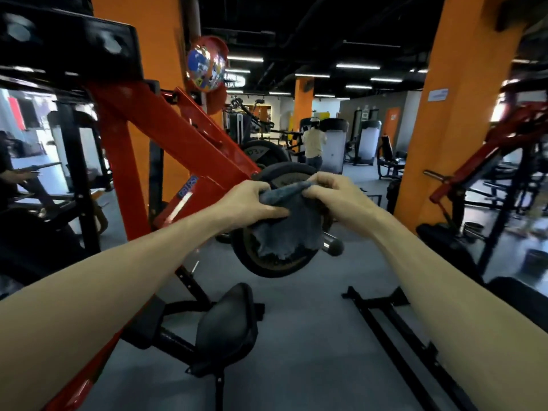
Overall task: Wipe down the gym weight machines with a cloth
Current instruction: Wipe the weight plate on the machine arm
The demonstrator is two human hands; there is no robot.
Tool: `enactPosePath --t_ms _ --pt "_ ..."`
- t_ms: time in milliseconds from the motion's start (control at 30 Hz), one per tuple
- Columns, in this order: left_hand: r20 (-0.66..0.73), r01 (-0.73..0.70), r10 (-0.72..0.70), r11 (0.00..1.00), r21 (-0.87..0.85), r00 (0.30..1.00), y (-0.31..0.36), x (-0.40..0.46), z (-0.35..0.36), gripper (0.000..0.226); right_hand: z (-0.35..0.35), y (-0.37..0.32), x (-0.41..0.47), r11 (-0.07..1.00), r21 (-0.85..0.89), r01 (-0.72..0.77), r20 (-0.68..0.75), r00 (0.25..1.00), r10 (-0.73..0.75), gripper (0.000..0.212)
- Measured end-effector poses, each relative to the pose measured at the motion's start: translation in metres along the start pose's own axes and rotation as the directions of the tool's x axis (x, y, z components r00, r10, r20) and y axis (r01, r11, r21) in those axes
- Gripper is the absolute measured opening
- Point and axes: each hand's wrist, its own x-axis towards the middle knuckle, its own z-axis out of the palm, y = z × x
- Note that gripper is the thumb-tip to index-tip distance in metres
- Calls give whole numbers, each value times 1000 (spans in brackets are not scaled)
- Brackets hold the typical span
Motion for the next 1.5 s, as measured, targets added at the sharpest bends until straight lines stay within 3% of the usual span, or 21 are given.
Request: enactPosePath --t_ms 167,267,367,633,800,933,1100,1200,1500 --pt "47 -36 39 998 -60 998 23 25 27 44 -25 29 -1 999 41 -14 -117 993 19 9" --pt "65 -57 65 992 -113 996 30 45 40 48 -43 41 4 994 114 -2 -112 994 15 18" --pt "78 -88 103 980 -179 992 37 65 50 38 -58 53 18 978 209 -19 -91 995 38 18" --pt "-88 -149 149 989 7 985 62 157 66 34 -110 82 103 901 432 27 -162 986 48 16" --pt "-163 -107 116 992 61 980 74 227 70 38 -138 93 180 906 420 61 -167 986 11 26" --pt "-222 -69 75 997 33 972 72 272 74 42 -151 116 230 955 283 91 -209 977 -32 15" --pt "-222 -44 40 999 -11 974 68 314 79 25 -168 142 271 954 222 203 -207 966 -157 14" --pt "-230 -23 16 999 -28 973 61 338 83 9 -176 151 296 935 260 243 -178 963 -201 11" --pt "-295 148 -181 980 -131 938 46 409 102 15 -217 216 384 934 217 284 -4 957 -291 13"
